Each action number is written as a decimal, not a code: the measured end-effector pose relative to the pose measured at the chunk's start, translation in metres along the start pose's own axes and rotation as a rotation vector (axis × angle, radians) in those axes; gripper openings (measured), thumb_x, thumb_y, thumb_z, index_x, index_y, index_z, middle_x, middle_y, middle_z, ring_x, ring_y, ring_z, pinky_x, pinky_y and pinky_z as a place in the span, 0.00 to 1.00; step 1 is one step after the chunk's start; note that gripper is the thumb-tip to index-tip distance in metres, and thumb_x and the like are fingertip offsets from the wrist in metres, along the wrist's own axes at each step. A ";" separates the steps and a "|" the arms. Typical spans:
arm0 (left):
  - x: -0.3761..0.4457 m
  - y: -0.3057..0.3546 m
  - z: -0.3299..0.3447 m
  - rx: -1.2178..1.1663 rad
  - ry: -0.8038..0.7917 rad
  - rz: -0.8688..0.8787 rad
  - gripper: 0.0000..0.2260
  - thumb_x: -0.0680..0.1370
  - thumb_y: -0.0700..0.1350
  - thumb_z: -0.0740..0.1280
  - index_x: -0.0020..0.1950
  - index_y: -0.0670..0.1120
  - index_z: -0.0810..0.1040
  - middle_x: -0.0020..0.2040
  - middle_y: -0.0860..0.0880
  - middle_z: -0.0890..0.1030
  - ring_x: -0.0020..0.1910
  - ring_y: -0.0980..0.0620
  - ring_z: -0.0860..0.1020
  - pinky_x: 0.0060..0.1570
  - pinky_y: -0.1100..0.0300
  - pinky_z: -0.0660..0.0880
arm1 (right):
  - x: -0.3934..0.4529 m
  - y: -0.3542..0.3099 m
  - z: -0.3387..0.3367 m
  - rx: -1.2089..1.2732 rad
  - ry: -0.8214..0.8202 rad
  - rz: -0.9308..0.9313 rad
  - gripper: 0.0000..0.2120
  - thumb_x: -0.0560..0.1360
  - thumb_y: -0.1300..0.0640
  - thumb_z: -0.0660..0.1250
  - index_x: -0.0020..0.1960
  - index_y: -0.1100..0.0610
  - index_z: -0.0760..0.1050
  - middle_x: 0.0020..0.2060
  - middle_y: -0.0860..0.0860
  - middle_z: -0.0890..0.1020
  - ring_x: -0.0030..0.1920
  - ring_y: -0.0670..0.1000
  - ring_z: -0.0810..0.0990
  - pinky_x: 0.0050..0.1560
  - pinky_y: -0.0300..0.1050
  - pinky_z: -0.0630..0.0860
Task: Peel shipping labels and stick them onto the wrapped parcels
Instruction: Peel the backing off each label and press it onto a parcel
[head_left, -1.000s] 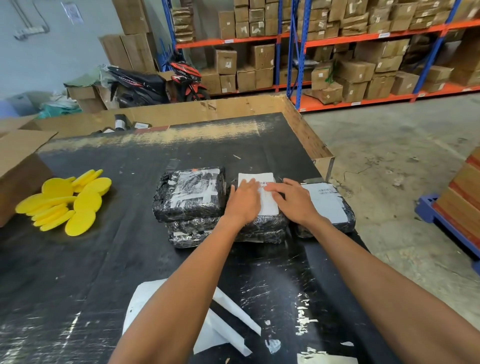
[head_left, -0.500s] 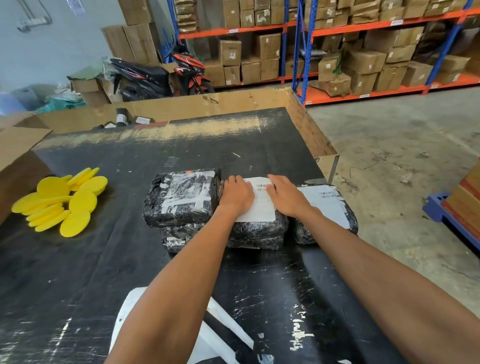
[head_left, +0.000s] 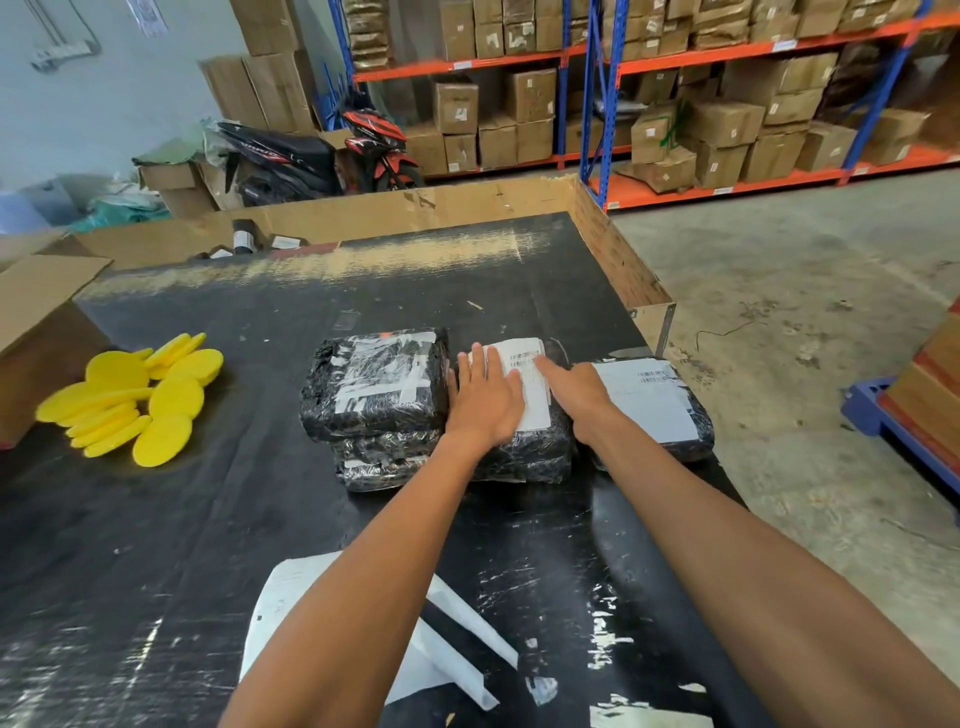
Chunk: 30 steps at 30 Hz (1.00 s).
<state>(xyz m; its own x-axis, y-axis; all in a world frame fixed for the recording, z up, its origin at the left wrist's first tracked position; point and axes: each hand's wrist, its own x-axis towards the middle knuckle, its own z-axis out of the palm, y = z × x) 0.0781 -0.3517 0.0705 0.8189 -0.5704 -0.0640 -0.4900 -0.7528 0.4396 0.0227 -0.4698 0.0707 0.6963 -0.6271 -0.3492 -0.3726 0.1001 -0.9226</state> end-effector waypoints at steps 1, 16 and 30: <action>-0.002 0.000 -0.001 -0.020 0.000 0.007 0.28 0.86 0.55 0.45 0.82 0.42 0.43 0.82 0.44 0.41 0.81 0.44 0.38 0.77 0.48 0.39 | -0.002 0.002 0.003 0.026 0.014 -0.013 0.40 0.66 0.34 0.67 0.69 0.60 0.72 0.60 0.55 0.81 0.59 0.58 0.80 0.63 0.57 0.77; 0.007 0.001 -0.015 0.094 -0.085 0.064 0.28 0.85 0.59 0.46 0.83 0.50 0.49 0.83 0.44 0.44 0.81 0.39 0.41 0.78 0.41 0.43 | -0.014 0.012 -0.019 0.229 -0.022 0.060 0.21 0.75 0.48 0.70 0.60 0.62 0.77 0.50 0.56 0.86 0.49 0.57 0.85 0.50 0.52 0.83; 0.008 0.031 0.001 -0.683 -0.095 -0.063 0.23 0.86 0.54 0.45 0.82 0.54 0.51 0.81 0.50 0.57 0.80 0.46 0.57 0.78 0.45 0.54 | -0.001 -0.006 -0.115 0.239 -0.005 0.006 0.17 0.76 0.47 0.73 0.54 0.61 0.82 0.44 0.55 0.87 0.40 0.54 0.86 0.32 0.42 0.80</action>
<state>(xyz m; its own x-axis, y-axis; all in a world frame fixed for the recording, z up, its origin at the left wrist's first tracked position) 0.0696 -0.3800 0.0823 0.7944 -0.5825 -0.1722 -0.1191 -0.4273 0.8962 -0.0463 -0.5585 0.0956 0.6975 -0.6223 -0.3552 -0.2211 0.2845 -0.9328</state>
